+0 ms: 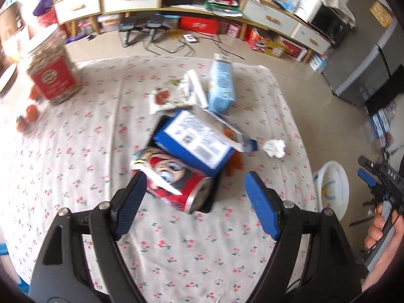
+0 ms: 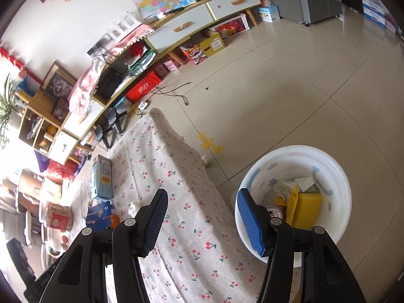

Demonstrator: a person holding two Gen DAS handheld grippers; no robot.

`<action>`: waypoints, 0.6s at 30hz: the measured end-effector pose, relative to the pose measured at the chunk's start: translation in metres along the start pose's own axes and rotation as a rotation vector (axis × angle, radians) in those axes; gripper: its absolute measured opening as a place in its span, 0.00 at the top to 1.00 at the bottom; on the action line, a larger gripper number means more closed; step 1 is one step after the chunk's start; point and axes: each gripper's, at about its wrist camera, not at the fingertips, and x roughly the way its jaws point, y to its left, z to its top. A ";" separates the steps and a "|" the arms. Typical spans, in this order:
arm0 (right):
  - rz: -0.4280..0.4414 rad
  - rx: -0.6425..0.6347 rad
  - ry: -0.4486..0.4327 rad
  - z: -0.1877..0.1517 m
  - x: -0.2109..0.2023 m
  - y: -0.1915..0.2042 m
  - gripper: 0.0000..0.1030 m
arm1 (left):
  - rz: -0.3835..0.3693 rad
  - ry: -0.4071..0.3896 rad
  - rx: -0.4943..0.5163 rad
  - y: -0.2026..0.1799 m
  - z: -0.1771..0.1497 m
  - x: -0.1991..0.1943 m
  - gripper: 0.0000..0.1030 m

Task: Collect trash
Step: 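Grasp the second red can with the left tool while the right tool grasps the white tissue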

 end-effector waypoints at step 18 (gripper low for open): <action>0.051 -0.187 0.132 -0.042 0.045 0.080 0.43 | -0.207 0.102 -0.251 0.036 -0.014 0.040 0.22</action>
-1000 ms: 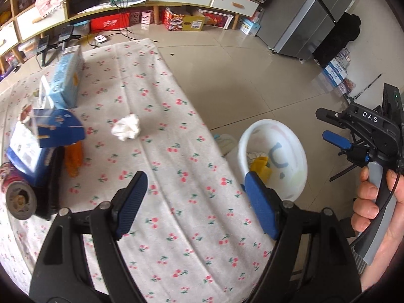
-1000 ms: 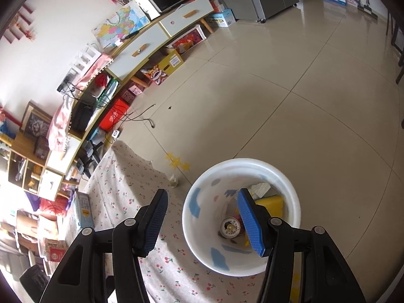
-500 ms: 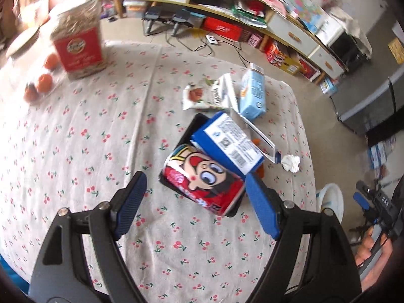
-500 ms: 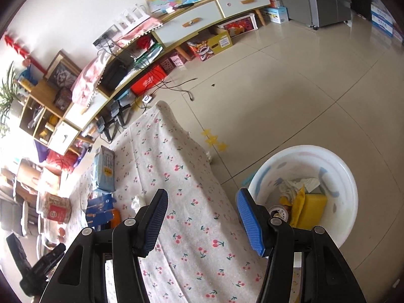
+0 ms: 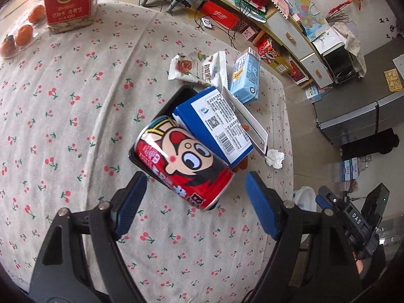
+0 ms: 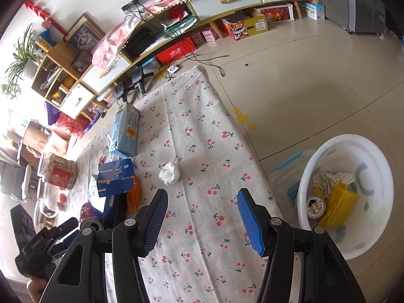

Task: Collect trash
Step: 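Grasp the second red can with the left tool while the right tool grasps the white tissue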

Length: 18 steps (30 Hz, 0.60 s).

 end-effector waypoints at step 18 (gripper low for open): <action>0.004 -0.106 0.031 0.001 0.025 0.035 0.43 | 0.058 -0.027 -0.049 0.008 0.010 0.015 0.25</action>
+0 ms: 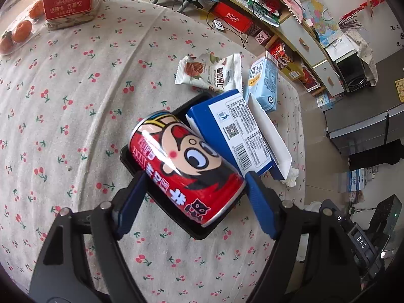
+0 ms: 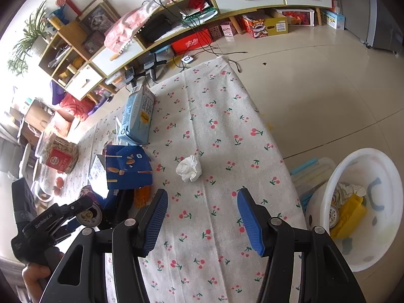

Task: Collect trash
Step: 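Grasp the second red can with the left tool while the right tool grasps the white tissue, then carry can and tissue to the white basin and open both tools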

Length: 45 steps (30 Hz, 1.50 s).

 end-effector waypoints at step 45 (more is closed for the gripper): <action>0.086 0.118 0.052 0.019 0.056 0.010 0.93 | -0.107 -0.118 0.077 0.006 0.004 -0.063 0.41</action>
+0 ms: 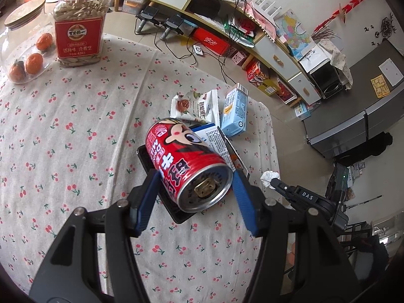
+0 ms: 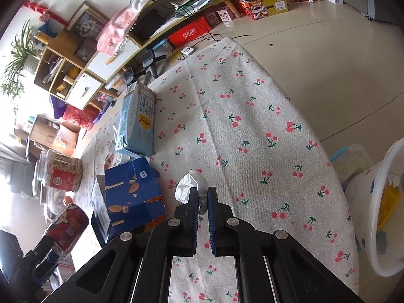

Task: Collect trash
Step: 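Carry can and tissue to the white basin and open both tools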

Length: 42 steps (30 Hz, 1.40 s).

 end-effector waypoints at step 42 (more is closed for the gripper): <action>0.032 0.286 -0.243 -0.017 -0.173 -0.169 0.93 | -0.273 0.156 0.364 -0.180 -0.099 0.065 0.41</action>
